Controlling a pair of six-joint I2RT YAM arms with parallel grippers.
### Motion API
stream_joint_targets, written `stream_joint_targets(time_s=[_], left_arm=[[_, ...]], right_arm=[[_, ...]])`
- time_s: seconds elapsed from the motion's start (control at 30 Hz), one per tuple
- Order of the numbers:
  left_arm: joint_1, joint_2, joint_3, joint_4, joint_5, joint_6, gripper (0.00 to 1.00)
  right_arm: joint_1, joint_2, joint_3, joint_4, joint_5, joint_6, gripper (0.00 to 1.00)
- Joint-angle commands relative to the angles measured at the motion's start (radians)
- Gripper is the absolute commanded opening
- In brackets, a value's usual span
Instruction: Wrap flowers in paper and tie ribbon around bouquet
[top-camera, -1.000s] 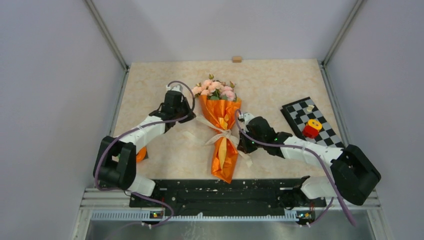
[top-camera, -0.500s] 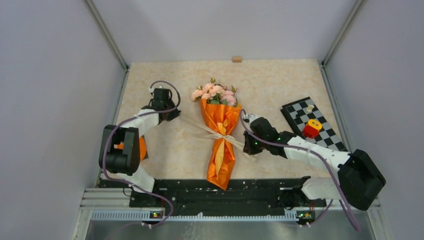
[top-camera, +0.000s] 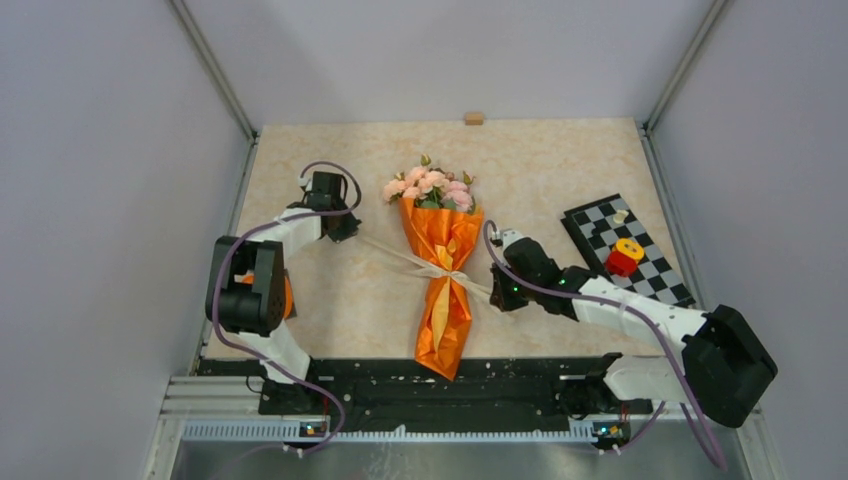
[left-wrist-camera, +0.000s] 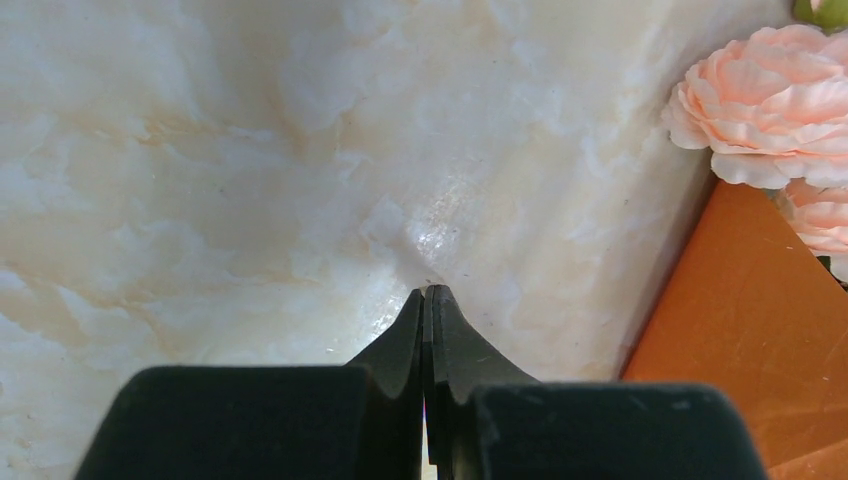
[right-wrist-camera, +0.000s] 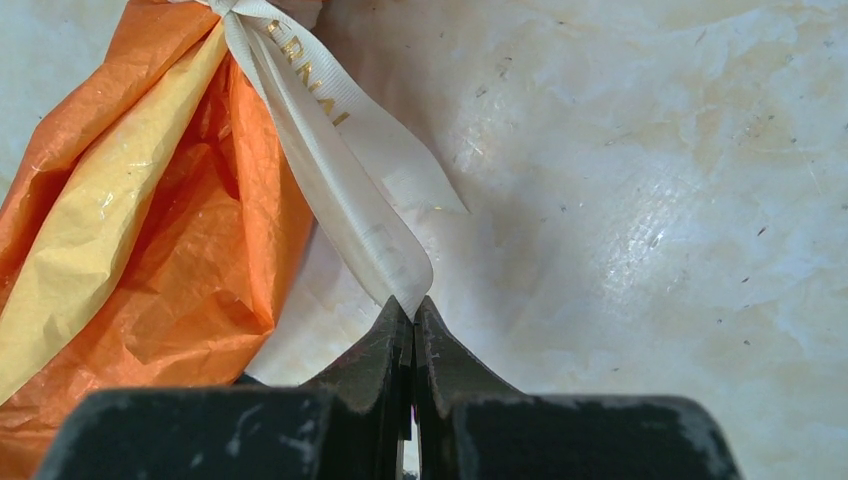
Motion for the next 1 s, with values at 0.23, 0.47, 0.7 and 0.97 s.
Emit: stream_joint_targets(time_s=[0.23, 0.47, 0.7, 0.97], left_arm=[[0.036, 0.012, 0.045, 0.081, 0.115, 0.037, 0.0], [0.025, -0.079, 0.022, 0.092, 0.26, 0.068, 0.54], [0.011, -0.205, 0.027, 0.004, 0.277, 0.13, 0.99], [-0.182, -0.218, 0.053, 0.02, 0.417, 0.259, 0.99]], right_arm=[[0.002, -0.037, -0.05, 0.034, -0.135, -0.044, 0.0], [0.002, -0.055, -0.036, 0.114, -0.17, -0.109, 0.3], [-0.02, -0.112, 0.011, 0.107, 0.006, -0.146, 0.61], [-0.19, -0.009, 0.038, 0.173, 0.056, -0.162, 0.74]])
